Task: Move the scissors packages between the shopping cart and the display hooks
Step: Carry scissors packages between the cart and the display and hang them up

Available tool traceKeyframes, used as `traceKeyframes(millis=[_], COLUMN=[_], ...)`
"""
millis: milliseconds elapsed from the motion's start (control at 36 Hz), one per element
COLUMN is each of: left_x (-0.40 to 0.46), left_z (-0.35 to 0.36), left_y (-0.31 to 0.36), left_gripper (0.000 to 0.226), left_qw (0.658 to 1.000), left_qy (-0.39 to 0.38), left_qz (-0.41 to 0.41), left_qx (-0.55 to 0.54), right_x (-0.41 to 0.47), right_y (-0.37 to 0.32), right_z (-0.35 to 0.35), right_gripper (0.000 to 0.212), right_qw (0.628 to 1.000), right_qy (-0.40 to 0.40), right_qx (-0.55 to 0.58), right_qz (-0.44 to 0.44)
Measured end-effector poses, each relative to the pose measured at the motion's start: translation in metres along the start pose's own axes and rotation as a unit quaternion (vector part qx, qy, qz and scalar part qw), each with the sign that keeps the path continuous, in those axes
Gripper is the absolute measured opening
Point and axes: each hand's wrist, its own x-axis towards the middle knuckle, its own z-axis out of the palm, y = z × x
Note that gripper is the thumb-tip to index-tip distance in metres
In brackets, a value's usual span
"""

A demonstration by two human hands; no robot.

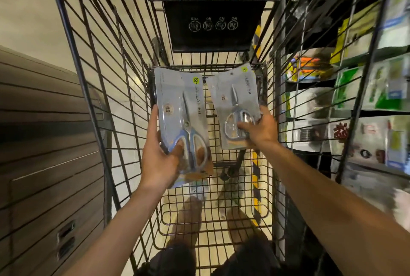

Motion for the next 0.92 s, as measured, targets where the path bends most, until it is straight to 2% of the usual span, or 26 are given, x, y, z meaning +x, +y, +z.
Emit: traceKeyframes(millis=[56,306,472,583,694,806,917], left_x=[-0.004,-0.036,-0.069,-0.106,-0.146,-0.182,-0.224], left_z=[0.002,-0.009,-0.033,-0.044,-0.055,-0.058,-0.058], left_y=[0.004,0.051,0.095,0.123,0.148,0.162,0.165], left_gripper=[0.091,0.096,0.092,0.094,0.095,0.096,0.096], left_qw=[1.0,0.999,0.995,0.993,0.988,0.981,0.973], left_qy=[-0.002,-0.031,-0.068,-0.105,-0.127,-0.151,-0.168], left_qz=[-0.011,-0.003,0.016,0.006,0.054,0.091,0.142], left_qx=[-0.012,0.034,0.065,0.058,0.069,0.076,0.069], right_x=[-0.009,-0.096,-0.176,-0.24,-0.295,-0.344,-0.388], right_y=[-0.003,-0.023,-0.025,-0.016,-0.007,0.003,0.02], right_z=[-0.006,-0.055,-0.098,-0.133,-0.162,-0.184,-0.198], right_gripper=[0.066,0.044,0.055,0.061,0.071,0.072,0.086], right_qw=[0.999,0.991,0.979,0.972,0.963,0.963,0.953], right_qy=[-0.028,-0.062,-0.049,-0.042,-0.02,-0.011,0.006], right_qx=[0.021,0.117,0.198,0.229,0.261,0.218,0.232], right_qz=[0.007,-0.021,0.016,0.007,-0.067,-0.158,-0.194])
